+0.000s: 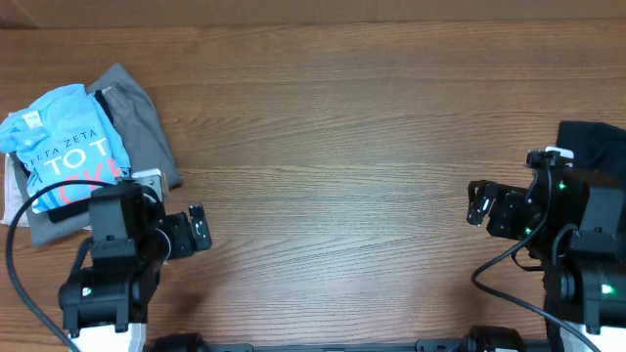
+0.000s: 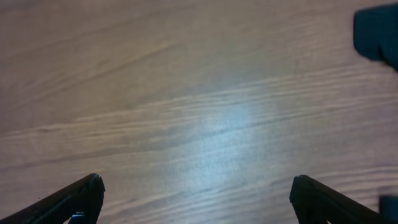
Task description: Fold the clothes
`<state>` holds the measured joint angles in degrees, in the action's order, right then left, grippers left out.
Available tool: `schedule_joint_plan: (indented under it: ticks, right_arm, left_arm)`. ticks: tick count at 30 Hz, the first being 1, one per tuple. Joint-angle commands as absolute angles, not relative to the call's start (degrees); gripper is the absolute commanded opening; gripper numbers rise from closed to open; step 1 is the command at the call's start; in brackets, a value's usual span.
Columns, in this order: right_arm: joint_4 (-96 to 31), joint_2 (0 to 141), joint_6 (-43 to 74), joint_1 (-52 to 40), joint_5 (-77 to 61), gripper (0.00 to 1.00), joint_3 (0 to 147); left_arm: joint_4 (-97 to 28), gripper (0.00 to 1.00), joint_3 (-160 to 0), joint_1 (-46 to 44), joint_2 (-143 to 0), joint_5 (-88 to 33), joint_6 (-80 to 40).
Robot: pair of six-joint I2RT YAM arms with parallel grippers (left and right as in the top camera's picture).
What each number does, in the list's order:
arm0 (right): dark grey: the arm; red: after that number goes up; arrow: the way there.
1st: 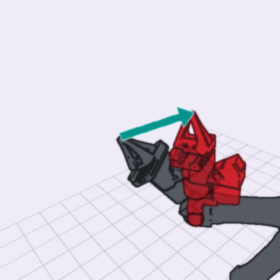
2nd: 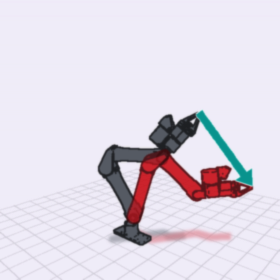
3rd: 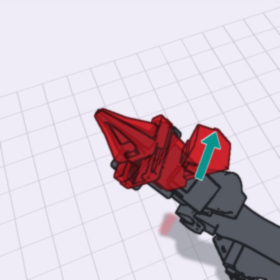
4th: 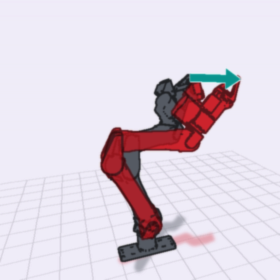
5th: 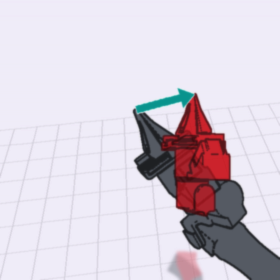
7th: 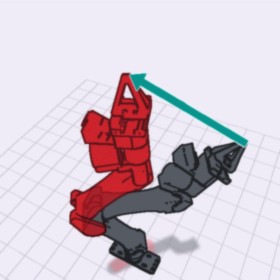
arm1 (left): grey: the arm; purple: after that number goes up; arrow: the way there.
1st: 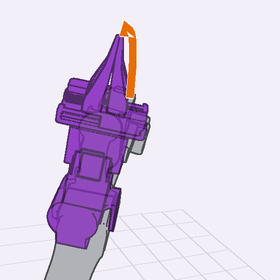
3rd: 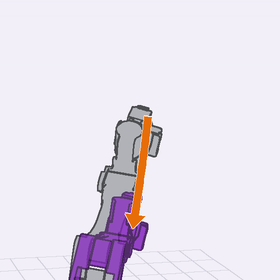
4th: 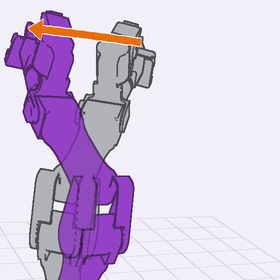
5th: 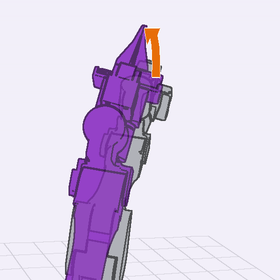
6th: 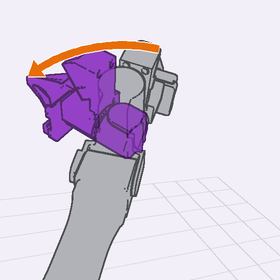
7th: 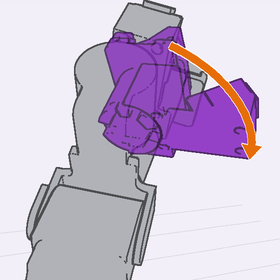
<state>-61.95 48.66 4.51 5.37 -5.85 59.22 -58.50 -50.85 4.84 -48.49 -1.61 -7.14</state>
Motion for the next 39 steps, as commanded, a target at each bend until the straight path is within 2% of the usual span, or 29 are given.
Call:
schedule_joint_plan:
  ticks: [1, 16, 20, 27, 39]
  right_arm:
    - [-62.1, 49.5, 4.7, 5.5, -5.0, 1.00, 59.0]
    - [-62.3, 58.4, 4.7, 5.5, -5.0, 1.00, 58.9]
    - [-61.3, 56.4, 4.4, 5.5, -4.9, 1.00, 58.7]
    - [-45.7, 43.7, 4.1, 5.5, -5.2, 1.00, 49.8]
    - [-9.6, 16.0, 4.1, 4.1, -10.4, 1.00, 16.7]
  left_arm:
    - [-58.7, 1.00, -49.6, 4.8, -49.7, -0.9, -7.7]
    - [-58.7, 1.00, -49.5, 4.8, -58.6, -0.9, -7.7]
    - [-58.7, 1.00, -49.5, 4.8, -60.8, -0.9, -7.7]
    - [-58.7, 1.00, -49.5, 4.8, -63.7, -0.9, -7.7]
    - [-58.6, 1.00, -49.5, 4.8, -65.6, -0.9, -7.7]
